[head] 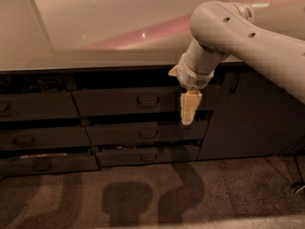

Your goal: Open top drawer

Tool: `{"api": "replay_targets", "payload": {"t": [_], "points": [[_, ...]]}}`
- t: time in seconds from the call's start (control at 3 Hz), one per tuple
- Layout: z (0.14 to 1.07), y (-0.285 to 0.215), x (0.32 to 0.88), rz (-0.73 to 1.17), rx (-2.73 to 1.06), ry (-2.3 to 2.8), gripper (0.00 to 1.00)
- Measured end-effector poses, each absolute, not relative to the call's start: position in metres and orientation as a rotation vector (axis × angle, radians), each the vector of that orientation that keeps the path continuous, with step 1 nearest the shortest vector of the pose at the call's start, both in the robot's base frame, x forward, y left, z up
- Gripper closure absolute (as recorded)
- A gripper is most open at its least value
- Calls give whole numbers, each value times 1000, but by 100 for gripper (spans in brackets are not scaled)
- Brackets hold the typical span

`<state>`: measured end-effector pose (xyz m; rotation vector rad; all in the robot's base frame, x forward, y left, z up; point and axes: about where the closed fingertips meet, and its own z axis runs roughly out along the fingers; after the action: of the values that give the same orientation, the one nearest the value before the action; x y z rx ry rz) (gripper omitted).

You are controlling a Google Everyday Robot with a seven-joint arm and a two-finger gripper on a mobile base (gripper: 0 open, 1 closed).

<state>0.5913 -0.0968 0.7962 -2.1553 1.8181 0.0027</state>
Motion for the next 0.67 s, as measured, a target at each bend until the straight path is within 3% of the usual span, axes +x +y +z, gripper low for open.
{"api": "replay_targets", "payload": {"t": [0.67], "points": [[786, -102, 598, 16, -2149, 1869, 0]]}}
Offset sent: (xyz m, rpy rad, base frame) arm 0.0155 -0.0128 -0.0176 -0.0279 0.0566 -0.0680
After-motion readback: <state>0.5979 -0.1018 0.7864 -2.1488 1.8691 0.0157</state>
